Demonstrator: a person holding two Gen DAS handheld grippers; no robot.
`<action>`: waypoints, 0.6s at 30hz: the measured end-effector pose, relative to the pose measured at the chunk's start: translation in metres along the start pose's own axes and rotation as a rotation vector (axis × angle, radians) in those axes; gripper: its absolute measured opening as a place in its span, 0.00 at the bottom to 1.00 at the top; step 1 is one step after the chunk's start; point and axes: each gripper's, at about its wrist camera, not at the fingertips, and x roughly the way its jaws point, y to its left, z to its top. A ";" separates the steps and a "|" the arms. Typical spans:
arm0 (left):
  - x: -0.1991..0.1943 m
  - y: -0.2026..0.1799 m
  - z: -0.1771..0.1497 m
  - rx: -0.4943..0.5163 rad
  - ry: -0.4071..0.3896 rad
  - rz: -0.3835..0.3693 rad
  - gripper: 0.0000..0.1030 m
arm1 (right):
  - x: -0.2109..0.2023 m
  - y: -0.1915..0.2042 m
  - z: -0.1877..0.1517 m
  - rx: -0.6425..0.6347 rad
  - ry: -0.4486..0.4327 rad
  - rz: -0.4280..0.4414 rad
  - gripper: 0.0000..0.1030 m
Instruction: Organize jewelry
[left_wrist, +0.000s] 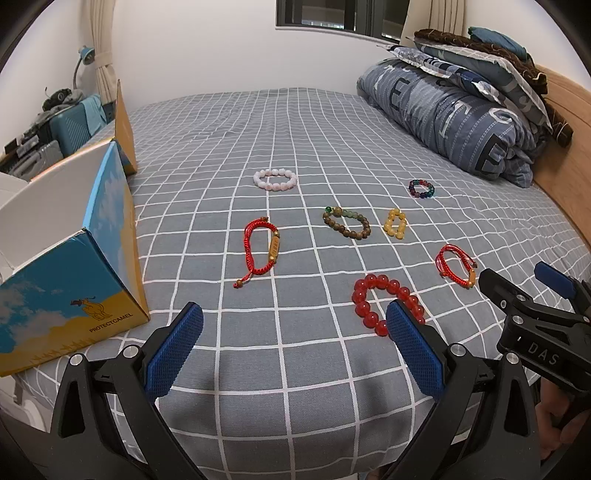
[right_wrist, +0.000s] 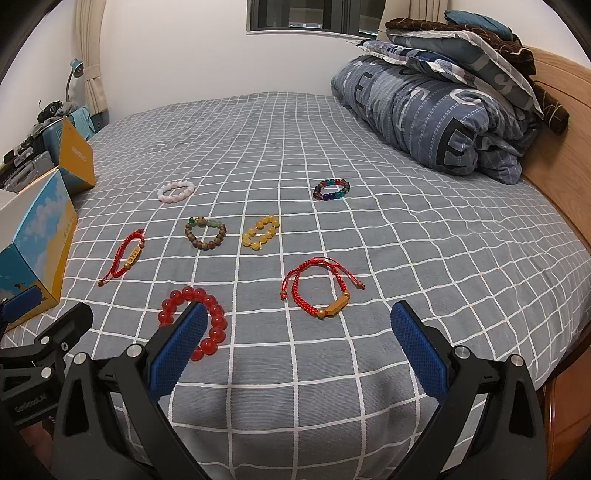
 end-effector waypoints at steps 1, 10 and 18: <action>0.000 0.001 -0.001 -0.008 -0.003 -0.008 0.95 | 0.000 0.000 0.000 -0.001 0.000 0.000 0.93; 0.000 0.001 -0.001 -0.012 0.004 -0.011 0.95 | 0.000 0.001 0.000 0.000 0.001 0.001 0.93; 0.005 0.002 0.019 -0.001 0.060 0.024 0.94 | -0.002 0.002 0.019 -0.006 0.002 0.012 0.93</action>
